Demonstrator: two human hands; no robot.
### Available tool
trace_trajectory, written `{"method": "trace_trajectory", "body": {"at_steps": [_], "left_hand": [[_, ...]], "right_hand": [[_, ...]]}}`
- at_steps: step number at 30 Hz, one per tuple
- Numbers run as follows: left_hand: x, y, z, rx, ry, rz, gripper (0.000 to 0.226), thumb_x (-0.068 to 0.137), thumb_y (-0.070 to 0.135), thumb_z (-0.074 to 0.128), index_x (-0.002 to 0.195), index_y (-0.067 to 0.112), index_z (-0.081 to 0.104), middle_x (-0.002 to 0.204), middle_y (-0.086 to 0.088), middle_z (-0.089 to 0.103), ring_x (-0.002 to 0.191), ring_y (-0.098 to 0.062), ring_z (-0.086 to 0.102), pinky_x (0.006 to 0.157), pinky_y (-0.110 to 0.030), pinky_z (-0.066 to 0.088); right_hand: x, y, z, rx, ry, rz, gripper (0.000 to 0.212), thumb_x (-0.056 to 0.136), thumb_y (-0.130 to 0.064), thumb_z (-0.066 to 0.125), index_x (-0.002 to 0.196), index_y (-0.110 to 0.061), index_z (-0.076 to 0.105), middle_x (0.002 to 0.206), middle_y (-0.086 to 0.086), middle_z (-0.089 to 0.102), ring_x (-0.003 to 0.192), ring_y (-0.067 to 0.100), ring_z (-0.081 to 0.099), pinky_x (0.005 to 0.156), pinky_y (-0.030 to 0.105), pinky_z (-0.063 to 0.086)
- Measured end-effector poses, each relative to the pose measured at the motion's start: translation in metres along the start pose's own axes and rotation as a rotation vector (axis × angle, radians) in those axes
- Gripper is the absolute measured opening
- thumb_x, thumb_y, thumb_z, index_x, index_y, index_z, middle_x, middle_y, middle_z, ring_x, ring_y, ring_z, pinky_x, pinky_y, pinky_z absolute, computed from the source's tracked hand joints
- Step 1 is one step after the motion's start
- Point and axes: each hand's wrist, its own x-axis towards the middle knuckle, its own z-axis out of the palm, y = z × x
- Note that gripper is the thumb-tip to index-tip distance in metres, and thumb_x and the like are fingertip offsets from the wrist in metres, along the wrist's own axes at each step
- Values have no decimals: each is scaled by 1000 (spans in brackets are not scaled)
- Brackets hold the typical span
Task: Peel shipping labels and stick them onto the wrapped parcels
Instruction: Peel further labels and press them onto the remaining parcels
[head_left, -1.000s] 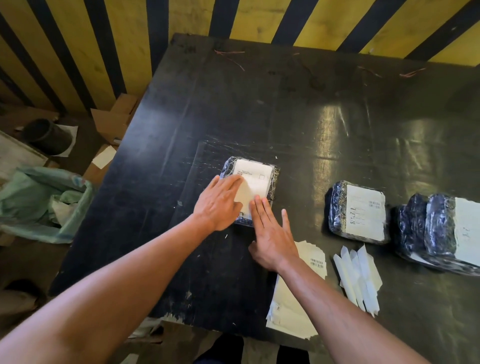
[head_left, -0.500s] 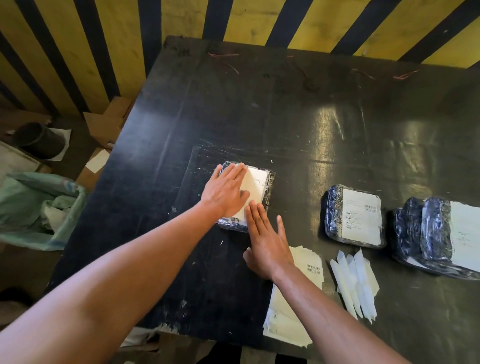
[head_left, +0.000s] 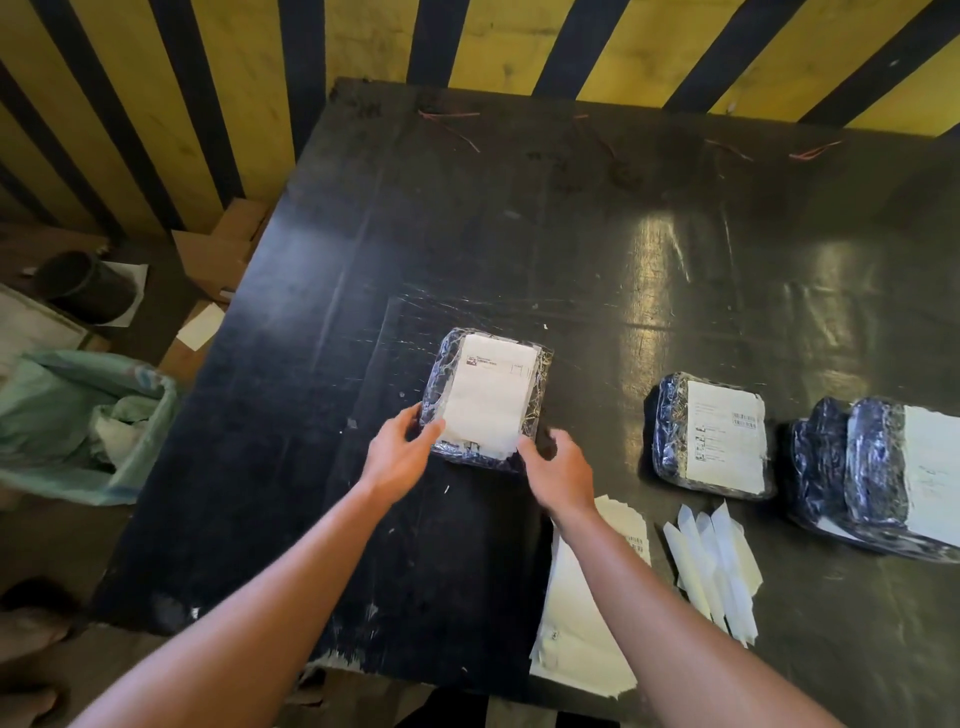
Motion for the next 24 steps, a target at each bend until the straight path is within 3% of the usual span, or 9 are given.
{"method": "trace_trajectory", "body": {"at_steps": [2, 6, 9, 13, 17, 21, 24], "left_hand": [[-5, -6, 5, -124, 4, -23, 58, 96, 48, 70, 148, 27, 56, 123, 8, 70, 113, -16, 70, 103, -45, 57], [4, 13, 3, -308, 77, -68, 50, 85, 53, 80, 125, 25, 69, 110, -3, 79, 96, -16, 78, 91, -40, 64], [14, 40, -5, -356, 107, -74, 57, 78, 60, 83, 120, 22, 71, 105, 0, 80, 93, -14, 78, 88, -35, 63], [23, 72, -13, -329, 131, -50, 68, 66, 69, 85, 115, 23, 74, 104, 1, 79, 89, -12, 78, 91, -40, 63], [12, 93, -5, -315, 101, -9, 54, 71, 63, 86, 111, 30, 73, 103, 2, 79, 92, -16, 78, 89, -43, 64], [-17, 107, 31, -267, 22, 34, 38, 86, 51, 81, 115, 32, 67, 111, 1, 77, 104, -19, 73, 95, -48, 61], [-39, 117, 73, -286, -11, 53, 35, 90, 44, 79, 119, 31, 65, 117, 2, 77, 107, -18, 73, 96, -44, 60]], "right_hand": [[7, -4, 1, 88, -37, 89, 49, 95, -53, 66, 127, -16, 69, 127, 4, 71, 114, 26, 65, 96, 36, 51], [10, -19, -4, 232, 22, 112, 43, 88, -58, 71, 104, -18, 68, 108, 3, 73, 99, 23, 68, 87, 39, 53], [16, -41, -14, 356, 33, 130, 49, 81, -63, 75, 97, -17, 65, 102, 4, 73, 91, 22, 68, 81, 41, 53], [22, -66, -34, 467, 10, 153, 39, 87, -47, 80, 90, -12, 63, 87, 6, 71, 64, 17, 59, 57, 28, 44], [18, -64, -60, 482, 42, 107, 34, 88, -41, 80, 92, -10, 65, 86, 5, 66, 76, 18, 57, 70, 32, 43], [8, -35, -91, 523, 94, 70, 24, 92, -33, 78, 97, -12, 68, 100, 6, 71, 87, 19, 58, 77, 34, 44], [6, 0, -117, 533, 150, 106, 16, 96, -28, 73, 98, -14, 67, 105, 8, 72, 93, 23, 60, 78, 35, 46]]}}
